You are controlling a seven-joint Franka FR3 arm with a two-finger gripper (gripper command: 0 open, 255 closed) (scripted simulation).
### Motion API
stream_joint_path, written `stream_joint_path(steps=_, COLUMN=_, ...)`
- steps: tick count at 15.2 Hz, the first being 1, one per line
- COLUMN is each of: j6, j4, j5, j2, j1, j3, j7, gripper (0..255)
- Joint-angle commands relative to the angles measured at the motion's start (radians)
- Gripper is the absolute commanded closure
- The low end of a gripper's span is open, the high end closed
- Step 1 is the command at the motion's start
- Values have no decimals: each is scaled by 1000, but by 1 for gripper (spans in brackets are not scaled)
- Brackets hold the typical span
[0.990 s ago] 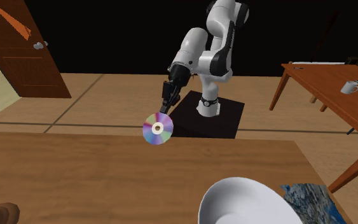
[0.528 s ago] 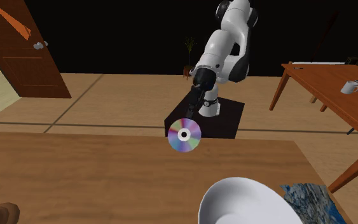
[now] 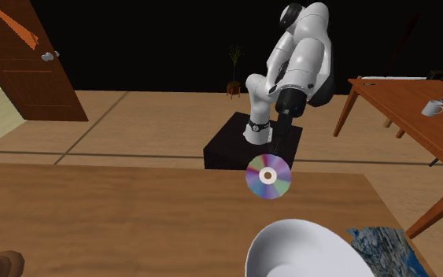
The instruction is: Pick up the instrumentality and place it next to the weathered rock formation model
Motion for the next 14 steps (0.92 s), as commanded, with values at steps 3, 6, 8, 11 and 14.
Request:
stream_joint_path(steps=3, j6=-59, j4=50, j5=5, j2=-67, j1=-54, j3=130, j7=108, gripper=255)
stream_joint_path(steps=6, j6=-78, j4=77, j5=7, j2=-95, j1=-87, j3=198, j7=159, gripper=255)
stream_joint_path(steps=8, j6=-53, j4=61, j5=8, j2=-93, j1=-103, j3=222, j7=168, gripper=255)
stream_joint_path(steps=11, j6=-15, j4=40, j5=8, j2=-90, j1=-128, j3=261, j7=182, gripper=255)
stream_joint_path(steps=14, j6=23, j4=20, j5=9, j2=-87, j1=-158, j3=303, j7=196, gripper=255)
